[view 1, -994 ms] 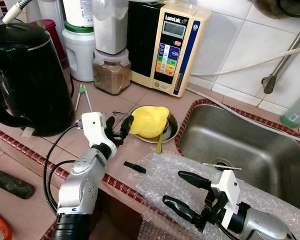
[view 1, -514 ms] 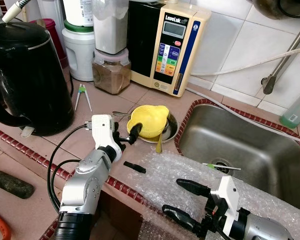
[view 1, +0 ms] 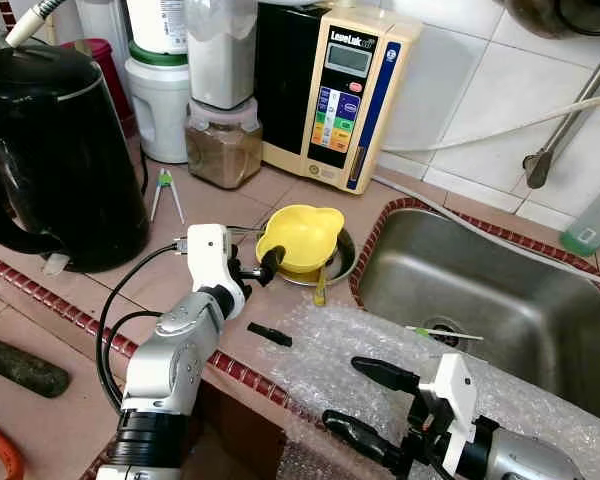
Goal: Kitchen organization
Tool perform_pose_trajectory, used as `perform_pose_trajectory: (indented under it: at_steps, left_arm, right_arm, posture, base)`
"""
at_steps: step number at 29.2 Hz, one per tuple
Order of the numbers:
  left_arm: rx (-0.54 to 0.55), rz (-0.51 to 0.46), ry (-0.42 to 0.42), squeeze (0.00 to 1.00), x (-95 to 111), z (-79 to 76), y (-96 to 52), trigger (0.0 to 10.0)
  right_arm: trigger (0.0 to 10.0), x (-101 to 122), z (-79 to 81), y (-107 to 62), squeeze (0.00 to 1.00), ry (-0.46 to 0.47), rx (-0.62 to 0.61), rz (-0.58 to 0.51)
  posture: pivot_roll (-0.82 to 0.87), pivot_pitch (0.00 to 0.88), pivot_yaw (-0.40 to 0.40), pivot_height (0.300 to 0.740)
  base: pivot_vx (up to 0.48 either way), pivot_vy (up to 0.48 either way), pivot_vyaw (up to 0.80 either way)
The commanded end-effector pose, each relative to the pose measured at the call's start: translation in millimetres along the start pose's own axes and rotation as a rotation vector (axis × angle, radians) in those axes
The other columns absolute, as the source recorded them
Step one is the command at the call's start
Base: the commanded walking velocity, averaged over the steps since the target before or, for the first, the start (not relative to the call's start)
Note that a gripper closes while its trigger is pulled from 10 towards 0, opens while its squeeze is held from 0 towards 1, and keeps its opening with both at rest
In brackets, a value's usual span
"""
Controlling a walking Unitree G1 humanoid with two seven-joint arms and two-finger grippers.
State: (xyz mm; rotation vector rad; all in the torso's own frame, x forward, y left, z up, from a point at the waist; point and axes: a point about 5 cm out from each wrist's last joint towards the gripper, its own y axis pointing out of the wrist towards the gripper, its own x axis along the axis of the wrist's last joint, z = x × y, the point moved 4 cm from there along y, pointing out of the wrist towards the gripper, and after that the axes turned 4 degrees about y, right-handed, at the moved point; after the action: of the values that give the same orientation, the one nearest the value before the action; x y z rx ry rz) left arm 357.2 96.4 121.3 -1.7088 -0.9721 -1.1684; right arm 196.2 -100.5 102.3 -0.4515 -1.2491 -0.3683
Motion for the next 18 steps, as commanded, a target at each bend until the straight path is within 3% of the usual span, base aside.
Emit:
perform_pose_trajectory:
  at_steps: [1, 2, 3, 4, 18]
  left_arm:
    - [-0.024, 0.042, 0.020, 0.00, -5.9, -6.4, 3.2, 8.3]
    - [-0.024, 0.037, 0.015, 0.00, -5.3, -6.6, 3.4, 0.9]
    - [-0.023, 0.032, 0.009, 0.00, -4.7, -6.7, 3.5, 0.9]
    - [-0.023, 0.023, -0.003, 0.00, -3.0, -6.7, 3.8, 0.0]
    - [0.008, 0.014, 0.023, 0.00, -6.6, 1.4, 0.9, 0.0]
  right_arm:
    - [10.0, 3.8, -0.8, -1.2, 0.00, -0.031, -0.007, -0.003]
    - [10.0, 3.8, -0.8, -0.8, 0.00, -0.033, -0.008, -0.003]
    - [10.0, 3.7, -0.9, -0.6, 0.00, -0.034, -0.008, -0.003]
    - [10.0, 3.8, -1.1, -0.3, 0.00, -0.037, -0.008, -0.002]
    - [10.0, 1.4, -3.6, 2.1, 0.00, -0.051, -0.017, 0.005]
  posture:
    - [0.16, 0.000, -0.068, 0.740]
    - [0.16, 0.000, -0.066, 0.740]
    - [0.16, 0.000, -0.066, 0.740]
    - [0.16, 0.000, -0.066, 0.740]
    - [0.18, 0.000, -0.071, 0.740]
  base:
    - [0.000, 0.000, 0.00]
    - [0.000, 0.000, 0.00]
    - [0.000, 0.000, 0.00]
    - [0.000, 0.000, 0.00]
    - [0.000, 0.000, 0.00]
